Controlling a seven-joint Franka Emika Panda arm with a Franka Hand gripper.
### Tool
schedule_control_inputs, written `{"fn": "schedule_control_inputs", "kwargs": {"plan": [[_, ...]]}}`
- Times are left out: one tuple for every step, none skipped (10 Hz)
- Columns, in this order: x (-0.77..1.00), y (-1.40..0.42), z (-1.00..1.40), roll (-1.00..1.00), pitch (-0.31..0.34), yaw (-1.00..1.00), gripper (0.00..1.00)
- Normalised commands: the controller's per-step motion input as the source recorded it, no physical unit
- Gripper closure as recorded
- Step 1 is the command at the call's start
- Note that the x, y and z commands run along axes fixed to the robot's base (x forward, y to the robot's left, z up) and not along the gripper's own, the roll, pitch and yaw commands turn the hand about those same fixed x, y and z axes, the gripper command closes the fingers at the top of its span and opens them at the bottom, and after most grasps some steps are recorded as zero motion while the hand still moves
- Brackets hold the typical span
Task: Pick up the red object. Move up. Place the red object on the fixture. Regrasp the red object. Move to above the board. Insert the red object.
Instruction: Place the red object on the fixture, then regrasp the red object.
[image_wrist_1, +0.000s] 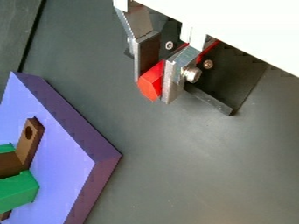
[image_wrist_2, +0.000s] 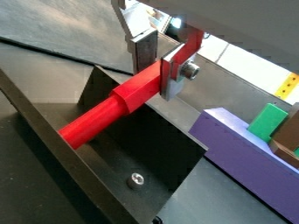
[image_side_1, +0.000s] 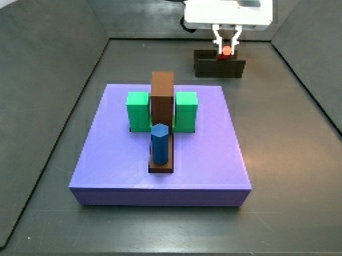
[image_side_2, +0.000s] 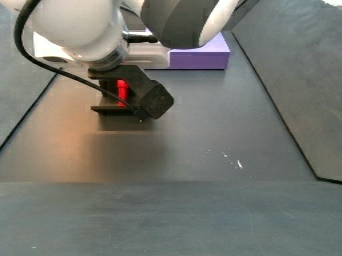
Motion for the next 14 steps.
{"fn": "schedule_control_inputs", "kwargs": {"plan": [[0.00,0.00,0.00,0.00,0.000,0.00,1.00],[0.00,0.00,0.00,0.00,0.000,0.00,0.00],[0.00,-0.07,0.44,0.68,-0.120,0.26,0.00],[-0.06,-0.09,0.43,1.00,-0.120,0.14,0.00],[-0.05,-0.06,0.30,1.00,-0.054,0.12,0.00],[-0.06,-0.05,0.23,1.00,0.000,0.14,0.00],[-0.06,-0.05,0.13,1.00,0.000,0.15,0.00],[-0.04,-0.07,0.04,1.00,0.000,0.18,0.00],[-0.02,-0.11,0.03,1.00,0.080,0.17,0.00],[-0.01,-0.11,0.03,1.00,0.086,0.17,0.00],[0.00,-0.11,0.03,1.00,0.054,0.18,0.00],[0.00,-0.10,0.03,1.00,0.060,0.21,0.00],[0.00,-0.10,0.03,1.00,0.054,0.21,0.00],[0.00,-0.10,0.02,1.00,0.000,0.13,0.00]]}}
